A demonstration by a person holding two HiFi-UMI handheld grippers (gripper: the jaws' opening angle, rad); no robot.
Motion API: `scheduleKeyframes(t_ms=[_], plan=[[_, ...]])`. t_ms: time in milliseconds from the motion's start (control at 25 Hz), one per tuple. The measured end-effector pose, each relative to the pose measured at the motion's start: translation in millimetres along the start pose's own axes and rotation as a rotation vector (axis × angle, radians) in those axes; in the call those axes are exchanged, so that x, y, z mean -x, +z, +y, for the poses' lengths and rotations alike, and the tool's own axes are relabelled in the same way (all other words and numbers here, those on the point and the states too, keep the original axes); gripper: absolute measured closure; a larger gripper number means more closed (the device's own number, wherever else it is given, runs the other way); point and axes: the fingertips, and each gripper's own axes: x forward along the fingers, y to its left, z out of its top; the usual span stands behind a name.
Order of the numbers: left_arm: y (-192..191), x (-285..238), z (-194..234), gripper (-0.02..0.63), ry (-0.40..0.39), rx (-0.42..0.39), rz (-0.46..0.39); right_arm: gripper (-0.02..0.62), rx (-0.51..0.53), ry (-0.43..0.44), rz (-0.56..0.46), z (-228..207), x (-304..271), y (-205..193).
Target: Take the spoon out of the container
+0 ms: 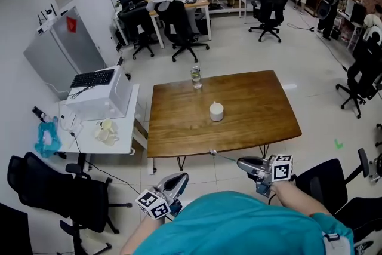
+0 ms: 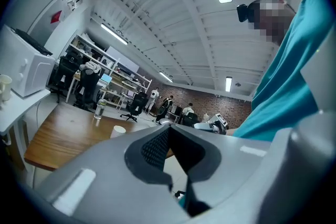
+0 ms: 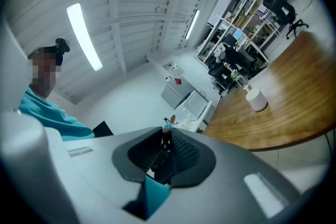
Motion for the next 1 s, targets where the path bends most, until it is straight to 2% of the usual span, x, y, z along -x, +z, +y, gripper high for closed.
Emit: scheduleKeyframes(t_ms=[120, 320, 480, 680, 880, 1000], plan=[[-19.5, -27.4, -47.8, 0.606, 0.001, -0.008, 0.004, 0.546, 0.013, 0.018, -0.009, 9.3, 56.8, -7.0], [-62.5, -60.4, -121.9, 0.606, 0.004, 0.033, 0.016, 0.546, 0.023, 0.025, -0.033, 37.3, 132.6, -25.9], [-77.9, -71.4, -171.2, 0.606, -0.024, 0.006, 0.032, 0.546, 0.042, 0.013, -0.025, 52.5, 172.5, -44.9], [-73.0, -45.3, -199.4, 0.606, -0.018, -0.001, 0.009, 0.546, 0.117, -0.005, -0.019, 81.0, 174.7, -69.0], [-67.7, 3.6, -207.3, 0.606, -0.041, -0.039, 0.022, 0.546, 0.222, -0.075, -0.047, 108.6, 143.9, -77.5], [-53.5, 44.3, -206.4, 0.606, -0.030, -0.056, 0.001, 0.547, 0.263, -0.111, -0.023, 127.1, 117.6, -99.6]])
